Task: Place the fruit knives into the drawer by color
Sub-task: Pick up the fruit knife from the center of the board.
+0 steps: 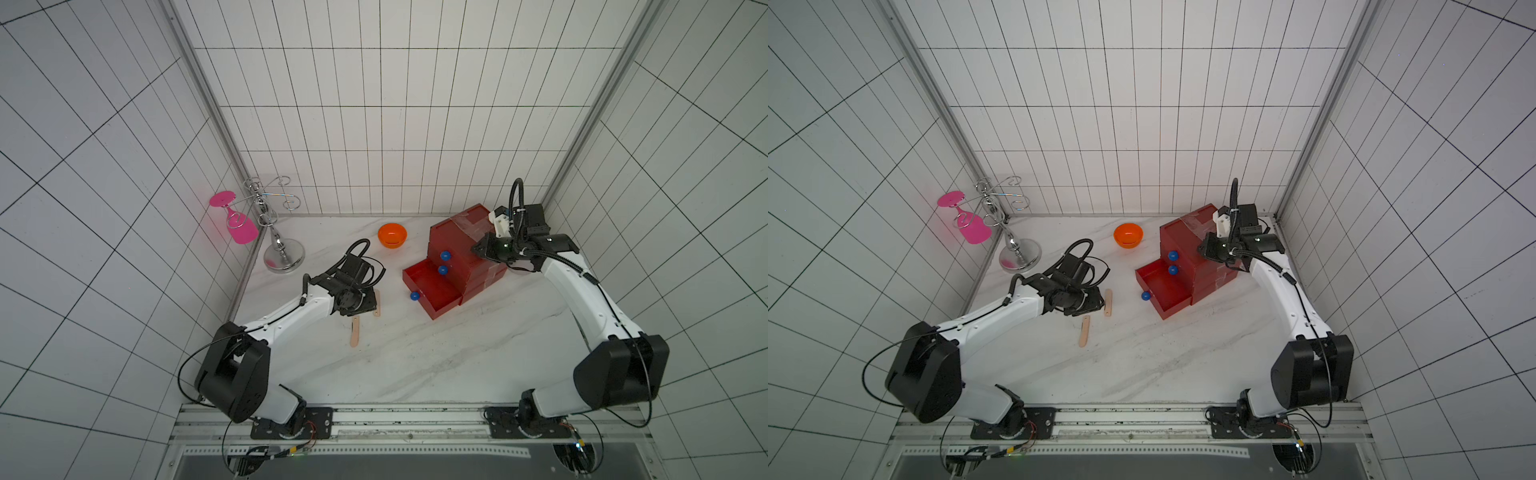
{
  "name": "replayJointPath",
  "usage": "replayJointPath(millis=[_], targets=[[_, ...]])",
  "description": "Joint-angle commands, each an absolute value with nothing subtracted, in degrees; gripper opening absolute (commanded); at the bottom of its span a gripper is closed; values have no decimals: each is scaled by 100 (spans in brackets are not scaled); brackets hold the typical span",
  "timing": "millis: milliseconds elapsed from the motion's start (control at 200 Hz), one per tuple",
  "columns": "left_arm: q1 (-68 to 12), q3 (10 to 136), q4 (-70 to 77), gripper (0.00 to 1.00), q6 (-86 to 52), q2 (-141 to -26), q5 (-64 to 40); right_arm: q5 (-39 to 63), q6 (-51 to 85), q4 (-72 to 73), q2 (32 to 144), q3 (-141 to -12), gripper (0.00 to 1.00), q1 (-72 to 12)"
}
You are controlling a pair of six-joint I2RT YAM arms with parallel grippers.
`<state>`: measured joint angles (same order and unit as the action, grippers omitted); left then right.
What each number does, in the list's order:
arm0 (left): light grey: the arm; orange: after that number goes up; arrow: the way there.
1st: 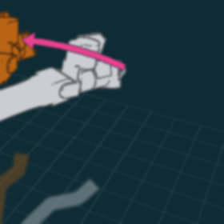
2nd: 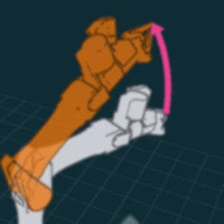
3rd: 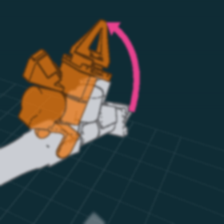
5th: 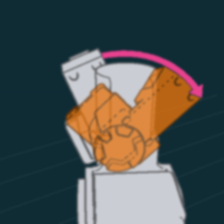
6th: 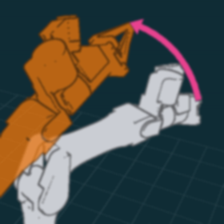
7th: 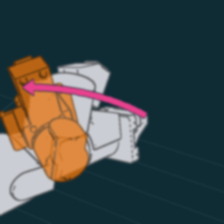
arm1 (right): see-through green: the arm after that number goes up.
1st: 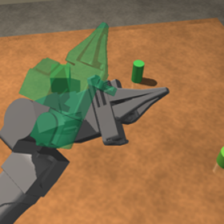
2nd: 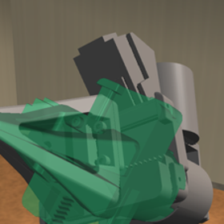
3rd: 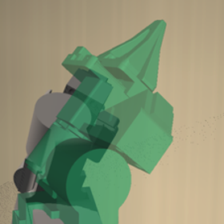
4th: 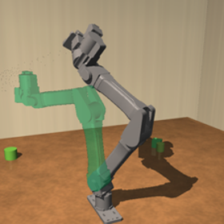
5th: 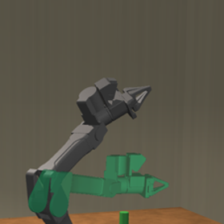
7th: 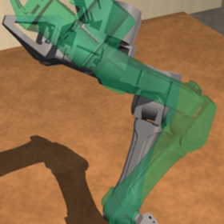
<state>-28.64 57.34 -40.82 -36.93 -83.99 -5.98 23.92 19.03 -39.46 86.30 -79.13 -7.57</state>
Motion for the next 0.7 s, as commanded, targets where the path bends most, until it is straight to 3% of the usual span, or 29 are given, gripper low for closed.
replayJointPath(millis=[0, 695], targets=[[-2604, 5914, -4822, 49, -3234, -8379, -262, 1837, 1837, -5811, 9395, -7339, 16, -837], [-1447, 6514, -4865, 51, -3113, -9875, 93, 1875, 1837, -5761, 9424, -7216, 16, -841]])
